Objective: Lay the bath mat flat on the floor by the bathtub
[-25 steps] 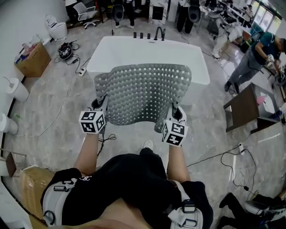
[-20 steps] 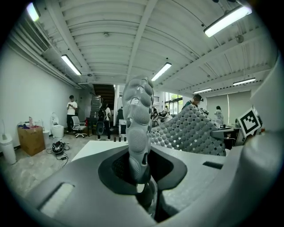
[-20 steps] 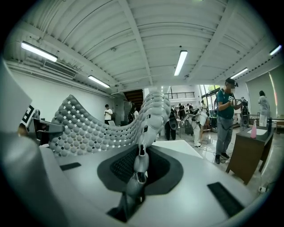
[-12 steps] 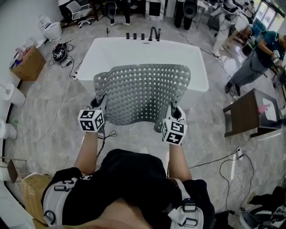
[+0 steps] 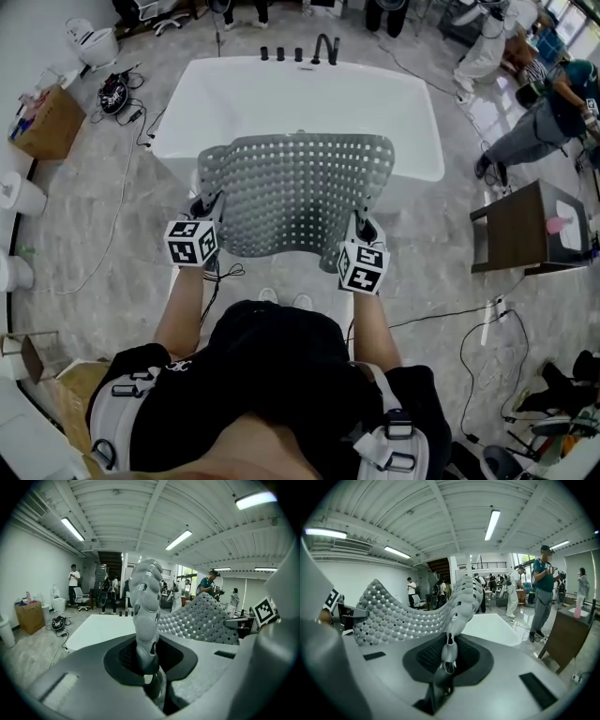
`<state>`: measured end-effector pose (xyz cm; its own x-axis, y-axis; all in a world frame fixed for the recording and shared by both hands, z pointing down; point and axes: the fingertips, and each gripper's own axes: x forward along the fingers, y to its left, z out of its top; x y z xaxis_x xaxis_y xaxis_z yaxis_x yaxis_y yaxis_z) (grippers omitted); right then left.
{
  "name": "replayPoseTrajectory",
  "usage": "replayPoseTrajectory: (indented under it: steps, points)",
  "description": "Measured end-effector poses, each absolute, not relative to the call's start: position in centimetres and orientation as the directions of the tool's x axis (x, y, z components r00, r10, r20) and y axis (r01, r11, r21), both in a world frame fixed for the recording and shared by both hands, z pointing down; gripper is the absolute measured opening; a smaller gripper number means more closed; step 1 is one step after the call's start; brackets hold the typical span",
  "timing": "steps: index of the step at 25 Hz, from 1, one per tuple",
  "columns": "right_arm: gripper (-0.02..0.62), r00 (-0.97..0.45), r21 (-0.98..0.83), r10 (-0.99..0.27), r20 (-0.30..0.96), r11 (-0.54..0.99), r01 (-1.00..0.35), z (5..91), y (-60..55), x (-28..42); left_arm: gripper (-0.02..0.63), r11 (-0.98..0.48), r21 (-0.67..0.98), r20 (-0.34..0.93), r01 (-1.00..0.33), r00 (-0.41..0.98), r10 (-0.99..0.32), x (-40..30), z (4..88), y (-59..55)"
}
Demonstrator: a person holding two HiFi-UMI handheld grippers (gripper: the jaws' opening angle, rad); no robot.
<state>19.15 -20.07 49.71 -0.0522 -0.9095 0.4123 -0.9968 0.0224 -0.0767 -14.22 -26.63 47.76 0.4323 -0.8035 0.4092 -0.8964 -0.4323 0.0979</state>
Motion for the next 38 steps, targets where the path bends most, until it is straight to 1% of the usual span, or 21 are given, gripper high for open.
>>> replayPoseTrajectory:
  steps: [4, 7, 11, 18, 24, 32, 38]
  points:
    - [0.035, -0.051, -0.088, -0.885, 0.463, 0.012, -0.996, 52.4, -21.3, 19.4, 0.058, -0.42, 0.114, 0.467, -0.901, 0.421, -0.778, -14.5, 50.9, -28.0]
    - [0.035, -0.066, -0.096, -0.856, 0.513, 0.018, -0.995, 55.4, -21.6, 19.4, 0.058, -0.39, 0.15, 0.533, -0.909, 0.406, -0.742, -15.0, 54.3, -28.4]
    - [0.035, -0.078, -0.125, -0.788, 0.61, 0.001, -0.992, 60.2, -20.9, 19.7, 0.058, -0.367, 0.176, 0.63, -0.913, 0.391, -0.671, -15.4, 59.2, -27.8]
    - [0.035, -0.122, -0.164, -0.687, 0.717, 0.004, -0.986, 70.3, -23.0, 19.9, 0.058, -0.334, 0.22, 0.733, -0.916, 0.382, -0.563, -14.5, 69.8, -30.2]
    - [0.035, -0.106, -0.172, -0.62, 0.777, -0.047, -0.984, 85.0, -23.7, 21.4, 0.058, -0.379, 0.212, 0.784, -0.901, 0.389, -0.485, -12.2, 84.6, -32.2]
    - [0.037, -0.067, -0.198, -0.56, 0.826, -0.176, -0.964, 109.6, -25.6, 24.3, 0.058, -0.419, 0.21, 0.809, -0.883, 0.398, -0.433, -11.7, 108.2, -37.0]
    - [0.039, -0.079, -0.211, -0.52, 0.85, -0.199, -0.957, 125.7, -28.0, 26.0, 0.064, -0.446, 0.223, 0.832, -0.867, 0.408, -0.377, -10.5, 123.9, -40.6]
